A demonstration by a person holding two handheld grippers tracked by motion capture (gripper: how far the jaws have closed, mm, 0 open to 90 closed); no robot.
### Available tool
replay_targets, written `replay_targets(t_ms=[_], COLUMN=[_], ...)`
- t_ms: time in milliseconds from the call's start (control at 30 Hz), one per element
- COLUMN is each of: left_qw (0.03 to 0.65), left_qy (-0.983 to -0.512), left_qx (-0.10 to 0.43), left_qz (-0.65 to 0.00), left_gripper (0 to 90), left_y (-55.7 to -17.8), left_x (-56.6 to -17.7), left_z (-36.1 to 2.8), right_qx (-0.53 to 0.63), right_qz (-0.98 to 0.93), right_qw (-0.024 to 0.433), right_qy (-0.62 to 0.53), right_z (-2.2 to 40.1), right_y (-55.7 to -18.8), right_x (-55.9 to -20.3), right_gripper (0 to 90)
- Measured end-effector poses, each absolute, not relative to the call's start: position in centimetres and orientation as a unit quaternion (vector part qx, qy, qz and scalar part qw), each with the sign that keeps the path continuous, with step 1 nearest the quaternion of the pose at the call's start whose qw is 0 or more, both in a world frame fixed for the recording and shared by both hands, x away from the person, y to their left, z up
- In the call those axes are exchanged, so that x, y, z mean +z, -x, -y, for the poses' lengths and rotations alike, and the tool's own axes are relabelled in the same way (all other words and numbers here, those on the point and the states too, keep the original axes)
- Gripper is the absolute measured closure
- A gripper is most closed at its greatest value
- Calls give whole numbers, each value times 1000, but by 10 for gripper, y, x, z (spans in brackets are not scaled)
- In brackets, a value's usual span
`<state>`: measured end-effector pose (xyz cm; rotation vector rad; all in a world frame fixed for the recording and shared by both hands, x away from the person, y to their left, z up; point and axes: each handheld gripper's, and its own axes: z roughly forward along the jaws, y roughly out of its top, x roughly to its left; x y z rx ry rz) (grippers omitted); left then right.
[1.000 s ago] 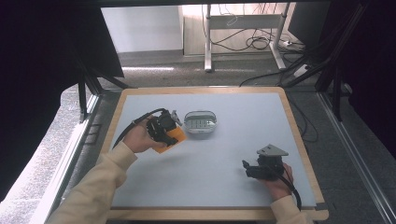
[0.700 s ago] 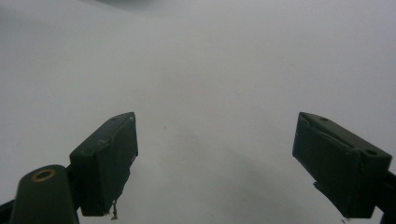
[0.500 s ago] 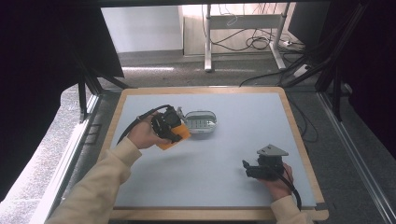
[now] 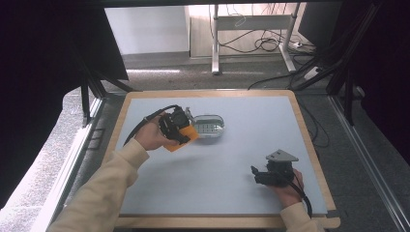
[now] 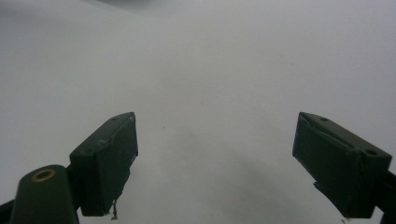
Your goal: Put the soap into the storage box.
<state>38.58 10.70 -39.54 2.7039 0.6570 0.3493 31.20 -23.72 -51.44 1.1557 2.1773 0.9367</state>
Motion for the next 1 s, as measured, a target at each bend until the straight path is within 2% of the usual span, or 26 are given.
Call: replay_targets(t_ms=[1000], left_qw=[171], left_qy=[-956], left_qx=[117], left_qz=[-209], left_gripper=[623], left_y=[-411], left_x=[-390], left_z=[-91], right_qx=[343], right_qz=[-799], right_qw=[249], right_qy=[-428], right_z=[238], right_y=[-313], right_x=[-515], right_gripper=[146])
